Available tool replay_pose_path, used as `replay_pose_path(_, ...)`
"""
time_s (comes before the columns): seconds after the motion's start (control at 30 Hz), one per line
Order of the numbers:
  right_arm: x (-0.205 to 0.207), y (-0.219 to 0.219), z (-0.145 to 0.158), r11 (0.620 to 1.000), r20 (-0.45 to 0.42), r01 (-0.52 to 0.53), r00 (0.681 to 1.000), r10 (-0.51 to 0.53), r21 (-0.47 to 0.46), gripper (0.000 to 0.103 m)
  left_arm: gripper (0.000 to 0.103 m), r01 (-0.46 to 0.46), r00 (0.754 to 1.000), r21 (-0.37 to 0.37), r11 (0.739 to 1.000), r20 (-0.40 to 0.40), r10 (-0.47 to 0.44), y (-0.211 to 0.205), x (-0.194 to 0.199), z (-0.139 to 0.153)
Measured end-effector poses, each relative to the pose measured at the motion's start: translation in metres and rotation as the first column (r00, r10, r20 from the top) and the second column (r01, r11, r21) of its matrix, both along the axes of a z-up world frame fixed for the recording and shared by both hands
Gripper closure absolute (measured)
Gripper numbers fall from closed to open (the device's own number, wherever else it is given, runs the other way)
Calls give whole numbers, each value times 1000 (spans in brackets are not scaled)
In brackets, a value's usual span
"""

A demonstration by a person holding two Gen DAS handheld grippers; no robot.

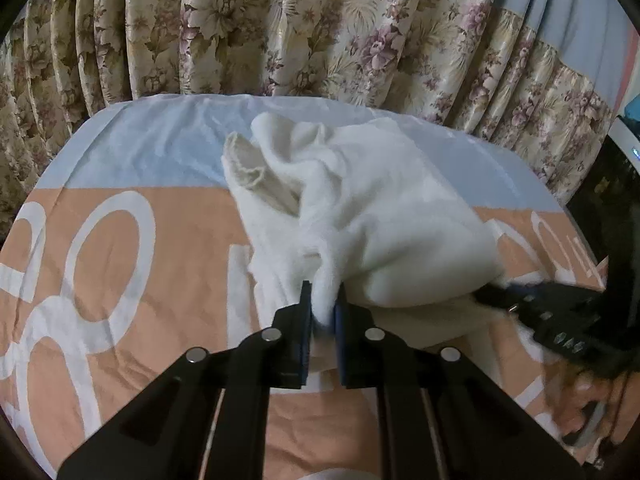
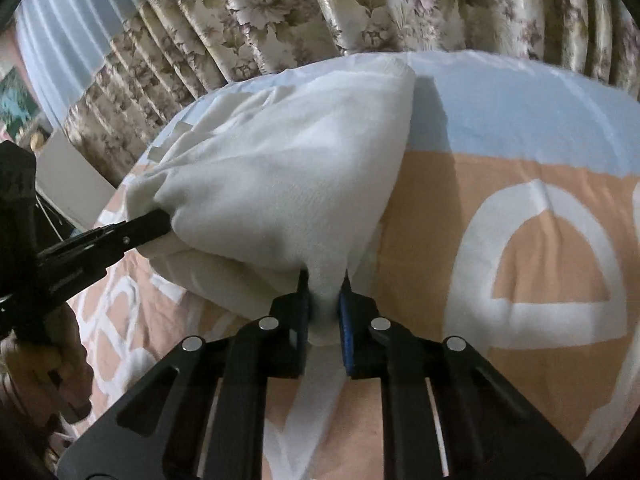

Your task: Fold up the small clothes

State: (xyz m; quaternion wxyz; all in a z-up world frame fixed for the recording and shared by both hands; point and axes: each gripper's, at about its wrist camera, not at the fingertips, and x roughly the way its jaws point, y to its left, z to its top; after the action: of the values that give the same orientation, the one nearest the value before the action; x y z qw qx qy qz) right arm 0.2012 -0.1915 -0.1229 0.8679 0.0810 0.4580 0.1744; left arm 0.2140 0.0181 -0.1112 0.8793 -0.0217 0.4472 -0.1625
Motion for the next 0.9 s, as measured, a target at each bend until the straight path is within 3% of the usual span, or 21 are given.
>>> replay_pose_path(0.13,-9,-7,14,999,35,-30,999,31,-32,91,93,16,1000,27,999,-20,-16,-2,-6,-5)
replay_pose_path(0.23,-10,-2,4,995,4,-55,998,55,-79,91,94,4,997,1,1000,-72,-4,4,-9,-18)
replay_pose_path(0.43,-13,-3,-12,996,-19,-55,998,53,-75,89,91,27,999,24,999,-36,-26,7,-24,-16)
replay_pose_path(0.57,-16,-9,-6,996,-14,-73,997,73,-56,77,86,34,999,20,999,-18,-34,12,-31,-4)
replay_pose_path(0.63,-22,-14,1,996,2,-80,997,80,-42,65,76,46,999,19,999,8,-46,13,-35,12)
replay_pose_path(0.67,-24,-17,4,996,11,-81,997,82,-40,63,71,49,998,12,999,33,-50,15,-36,25)
replay_pose_path(0.73,-29,-23,10,995,31,-83,996,85,-45,61,47,43,997,-13,999,69,-42,19,-31,46)
replay_pose_path(0.83,-29,-28,15,995,50,-79,995,82,-57,61,38,36,993,-33,999,113,-33,22,-6,72)
replay_pose_path(0.9,-26,-30,17,996,58,-70,996,73,-60,61,36,28,992,7,1000,121,-29,19,19,77)
